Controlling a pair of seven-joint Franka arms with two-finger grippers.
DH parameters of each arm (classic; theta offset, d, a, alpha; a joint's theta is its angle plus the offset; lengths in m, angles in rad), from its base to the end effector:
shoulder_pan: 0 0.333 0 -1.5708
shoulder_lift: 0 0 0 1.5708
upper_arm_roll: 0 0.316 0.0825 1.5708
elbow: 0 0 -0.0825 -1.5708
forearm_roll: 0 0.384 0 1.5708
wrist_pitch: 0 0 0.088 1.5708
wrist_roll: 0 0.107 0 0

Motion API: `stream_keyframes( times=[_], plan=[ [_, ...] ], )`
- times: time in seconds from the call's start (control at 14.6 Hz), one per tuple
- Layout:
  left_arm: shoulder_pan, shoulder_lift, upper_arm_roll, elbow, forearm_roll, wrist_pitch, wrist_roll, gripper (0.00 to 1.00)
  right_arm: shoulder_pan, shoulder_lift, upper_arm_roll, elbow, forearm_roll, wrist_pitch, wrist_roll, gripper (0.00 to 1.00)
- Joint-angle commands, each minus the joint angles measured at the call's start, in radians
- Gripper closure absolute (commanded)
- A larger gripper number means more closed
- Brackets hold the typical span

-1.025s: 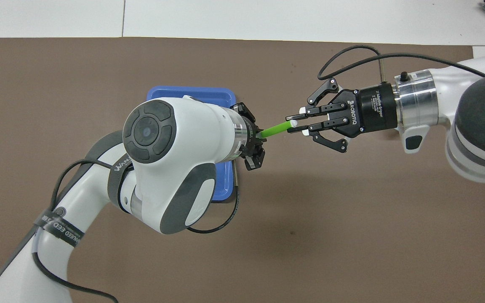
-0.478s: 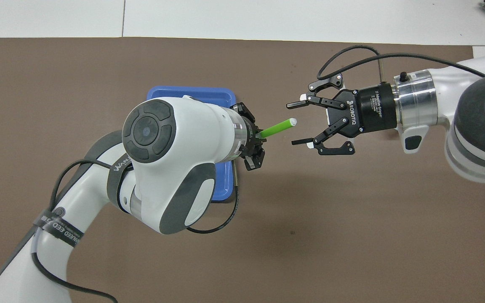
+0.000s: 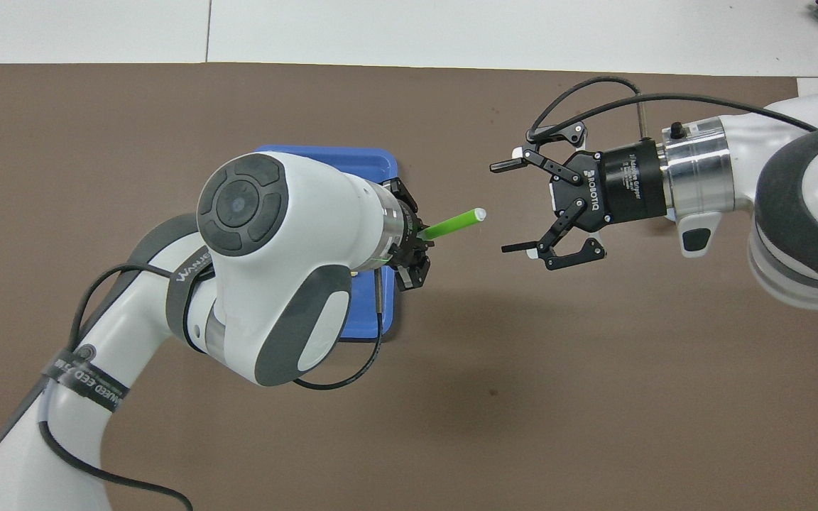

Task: Right arm passes pens to left for tray arrangement
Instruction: 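Open the right gripper and draw it back from the green pen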

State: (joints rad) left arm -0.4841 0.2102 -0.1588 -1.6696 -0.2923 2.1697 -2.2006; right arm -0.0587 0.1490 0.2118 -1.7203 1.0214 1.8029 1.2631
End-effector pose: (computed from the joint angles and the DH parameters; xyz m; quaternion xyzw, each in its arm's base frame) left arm 0.5204 -0.3936 0.5128 0.6473 0.7341 -0.1239 0.1636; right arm 0.5949 0.1566 0.5290 -0.6672 0.5642 0.3378 0.3499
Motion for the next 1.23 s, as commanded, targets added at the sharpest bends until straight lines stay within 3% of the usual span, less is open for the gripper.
stream_keyframes(
  times=[0.0,0.48,0.89,1.16],
  plan=[
    [0.041,-0.049,0.002,-0.07,0.002,-0.034,0.099,1.0,-0.007,-0.019,0.009,-0.004,-0.088,0.021,-0.025,0.02],
    [0.137,-0.089,0.005,-0.162,0.119,-0.048,0.203,1.0,0.023,-0.019,0.003,0.018,-0.427,0.024,-0.184,0.02],
    [0.197,-0.104,0.005,-0.254,0.214,0.016,0.266,1.0,0.023,-0.019,-0.003,0.016,-0.786,0.032,-0.546,0.02],
    [0.206,-0.066,0.005,-0.291,0.255,0.103,0.265,1.0,0.023,-0.016,-0.046,0.015,-0.944,0.088,-0.789,0.02]
  ],
)
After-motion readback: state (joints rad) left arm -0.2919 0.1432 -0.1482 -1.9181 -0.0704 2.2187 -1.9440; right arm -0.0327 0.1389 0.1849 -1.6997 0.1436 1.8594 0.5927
